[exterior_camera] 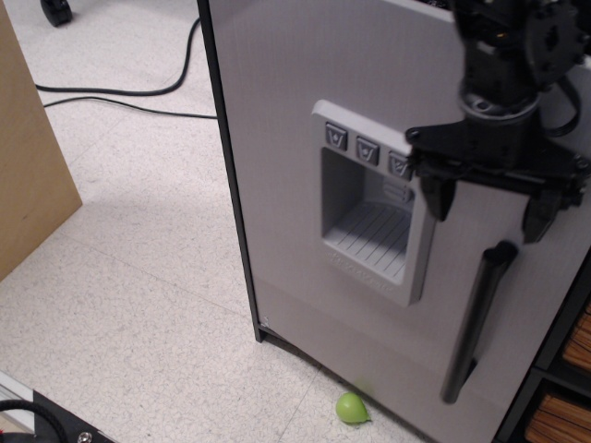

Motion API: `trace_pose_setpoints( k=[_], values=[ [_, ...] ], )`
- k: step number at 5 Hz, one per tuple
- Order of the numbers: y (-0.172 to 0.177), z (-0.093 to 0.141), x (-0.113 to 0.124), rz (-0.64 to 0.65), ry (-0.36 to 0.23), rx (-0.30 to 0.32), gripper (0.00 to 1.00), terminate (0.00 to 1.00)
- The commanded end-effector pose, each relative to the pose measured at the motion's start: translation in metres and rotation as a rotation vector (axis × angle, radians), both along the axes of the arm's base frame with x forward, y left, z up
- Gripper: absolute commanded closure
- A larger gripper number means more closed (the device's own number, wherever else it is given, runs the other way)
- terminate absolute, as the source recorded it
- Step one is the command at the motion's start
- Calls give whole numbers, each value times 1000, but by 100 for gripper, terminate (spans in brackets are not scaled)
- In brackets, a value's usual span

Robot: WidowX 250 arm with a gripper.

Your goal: Close fridge

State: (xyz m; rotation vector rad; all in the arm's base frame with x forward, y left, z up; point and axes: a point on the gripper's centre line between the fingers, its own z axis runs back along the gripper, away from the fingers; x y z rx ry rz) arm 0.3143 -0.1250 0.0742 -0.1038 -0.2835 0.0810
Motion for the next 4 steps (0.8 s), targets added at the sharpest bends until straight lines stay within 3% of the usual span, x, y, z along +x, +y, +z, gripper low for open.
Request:
trace_pose_setpoints(
  k=[1,4],
  values=[
    [-4,15,29,30,-126,12,0,0],
    [-6,11,45,50,-170,38,0,0]
  ],
)
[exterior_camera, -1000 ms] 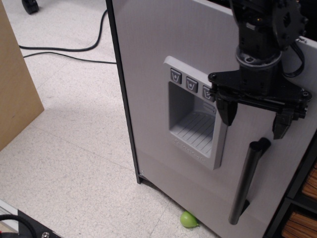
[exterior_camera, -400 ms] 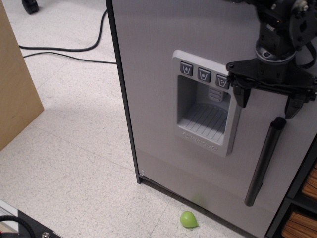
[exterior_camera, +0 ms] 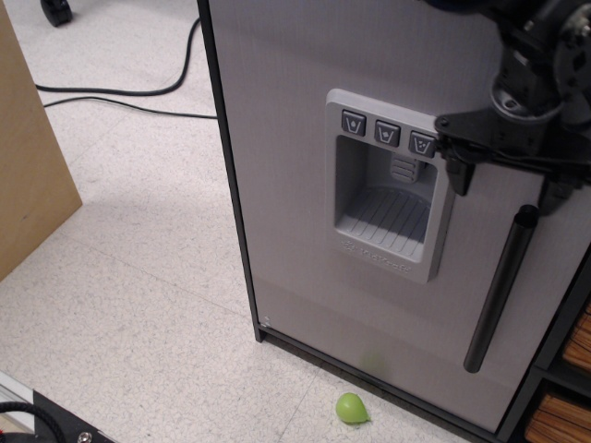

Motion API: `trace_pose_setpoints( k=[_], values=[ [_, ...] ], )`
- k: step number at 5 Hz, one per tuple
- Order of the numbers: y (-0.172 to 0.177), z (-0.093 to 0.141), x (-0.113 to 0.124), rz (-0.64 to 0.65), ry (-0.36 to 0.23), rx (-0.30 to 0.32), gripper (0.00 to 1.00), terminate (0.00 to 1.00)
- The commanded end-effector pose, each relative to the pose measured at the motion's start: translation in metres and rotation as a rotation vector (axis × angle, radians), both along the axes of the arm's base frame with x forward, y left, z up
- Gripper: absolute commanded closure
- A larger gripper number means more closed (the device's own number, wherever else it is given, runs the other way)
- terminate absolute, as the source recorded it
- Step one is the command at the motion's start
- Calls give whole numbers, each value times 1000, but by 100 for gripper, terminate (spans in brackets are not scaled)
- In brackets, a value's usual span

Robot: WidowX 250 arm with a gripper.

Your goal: Close fridge

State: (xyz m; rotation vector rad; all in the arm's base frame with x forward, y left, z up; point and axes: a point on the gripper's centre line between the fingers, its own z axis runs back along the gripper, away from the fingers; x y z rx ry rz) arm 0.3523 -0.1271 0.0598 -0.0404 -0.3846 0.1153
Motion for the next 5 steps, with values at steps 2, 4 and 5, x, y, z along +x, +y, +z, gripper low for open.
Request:
trace_pose_setpoints(
  k=[2,4,5],
  values=[
    [5,33,-26,-35,-35,-27,0,0],
    [21,41,-60,-32,58,-40,0,0],
    [21,41,-60,-32,58,-40,0,100]
  ],
)
